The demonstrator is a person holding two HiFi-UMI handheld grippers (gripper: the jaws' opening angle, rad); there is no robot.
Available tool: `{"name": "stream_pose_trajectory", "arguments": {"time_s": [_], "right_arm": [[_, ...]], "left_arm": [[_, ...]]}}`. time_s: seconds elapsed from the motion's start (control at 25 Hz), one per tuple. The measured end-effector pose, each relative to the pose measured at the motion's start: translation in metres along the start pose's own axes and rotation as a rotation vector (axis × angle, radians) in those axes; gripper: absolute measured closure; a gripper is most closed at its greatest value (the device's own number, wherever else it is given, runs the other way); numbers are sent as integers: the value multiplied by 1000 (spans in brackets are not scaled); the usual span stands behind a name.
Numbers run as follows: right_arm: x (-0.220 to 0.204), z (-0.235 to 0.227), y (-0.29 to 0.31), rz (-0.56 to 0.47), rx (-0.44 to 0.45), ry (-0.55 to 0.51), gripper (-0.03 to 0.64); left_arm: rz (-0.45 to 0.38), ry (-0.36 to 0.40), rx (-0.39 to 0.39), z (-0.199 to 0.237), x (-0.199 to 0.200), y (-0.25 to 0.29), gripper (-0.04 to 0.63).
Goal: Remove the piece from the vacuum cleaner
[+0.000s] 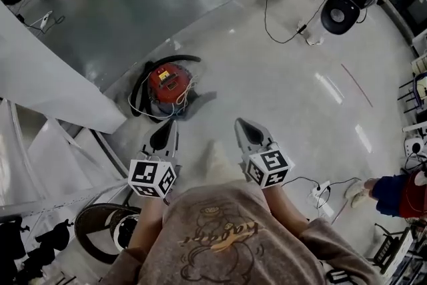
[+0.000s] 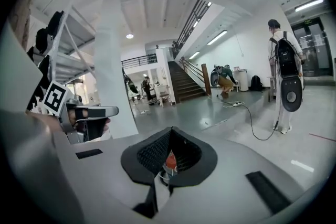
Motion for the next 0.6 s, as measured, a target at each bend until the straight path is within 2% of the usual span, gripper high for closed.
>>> {"name": "stream_pose_trajectory", "arguments": {"time_s": [0.32,0.6], "right_arm": [[48,-49,66,37,78,-30,617],[70,-66,102,48,132,-44,617]], "left_arm": [[-1,-18,84,29,26,72,592],[-18,-16,118,42,43,105,592]]}}
Point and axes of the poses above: the fingertips, and each gripper's own axes: y forward along the fingers, z to its left, x out of its top, the point moved 2 cm from there along -y, backward along the fingers, and after that the axes turned 9 degrees about y, right-handed, at the moved point
